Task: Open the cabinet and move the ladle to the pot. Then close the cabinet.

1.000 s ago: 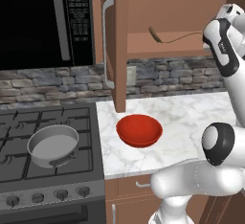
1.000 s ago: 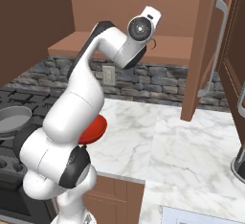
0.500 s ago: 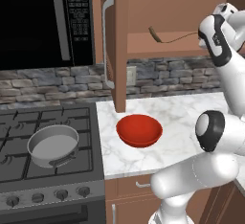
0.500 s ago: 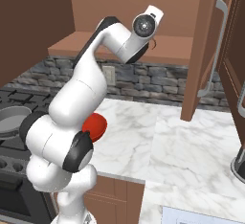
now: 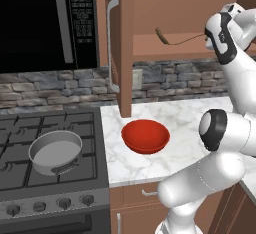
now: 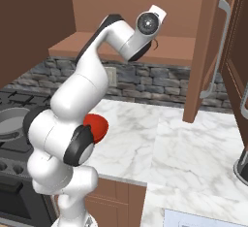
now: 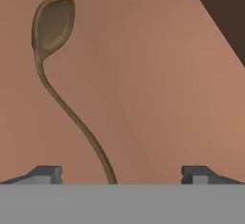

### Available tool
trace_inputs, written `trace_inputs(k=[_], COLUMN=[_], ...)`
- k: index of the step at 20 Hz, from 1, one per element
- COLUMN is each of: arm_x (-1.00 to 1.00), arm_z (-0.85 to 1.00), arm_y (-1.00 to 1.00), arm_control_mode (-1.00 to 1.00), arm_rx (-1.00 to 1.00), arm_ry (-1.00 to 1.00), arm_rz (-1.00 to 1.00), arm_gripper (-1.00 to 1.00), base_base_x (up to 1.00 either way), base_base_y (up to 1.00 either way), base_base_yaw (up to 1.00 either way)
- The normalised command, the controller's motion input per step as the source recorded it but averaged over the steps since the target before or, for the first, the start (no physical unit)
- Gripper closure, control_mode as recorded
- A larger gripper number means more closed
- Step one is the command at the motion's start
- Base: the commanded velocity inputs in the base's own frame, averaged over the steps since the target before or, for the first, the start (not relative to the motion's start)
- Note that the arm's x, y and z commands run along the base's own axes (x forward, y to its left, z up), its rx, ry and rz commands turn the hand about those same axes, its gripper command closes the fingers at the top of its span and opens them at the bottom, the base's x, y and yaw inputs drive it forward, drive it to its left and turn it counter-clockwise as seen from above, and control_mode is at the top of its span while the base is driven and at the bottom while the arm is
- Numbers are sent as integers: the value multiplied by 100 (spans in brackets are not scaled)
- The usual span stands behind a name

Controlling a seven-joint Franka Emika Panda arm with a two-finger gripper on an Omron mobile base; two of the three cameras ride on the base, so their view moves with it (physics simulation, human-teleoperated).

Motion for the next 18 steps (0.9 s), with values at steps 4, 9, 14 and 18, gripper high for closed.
trace_inputs(k=[4, 9, 14, 18], arm_x=[18, 17, 14, 9], arm_z=[-6, -6, -3, -1], arm_y=[0, 0, -3, -5], arm_control_mode=[-100, -100, -100, -100], arm_rx=[0, 0, 0, 0], arm_ry=[0, 0, 0, 0], arm_rz=[0, 0, 0, 0], arm_gripper=[-100, -100, -100, -100], base_base_x=[0, 0, 0, 0], base_base_y=[0, 0, 0, 0], base_base_yaw=[0, 0, 0, 0])
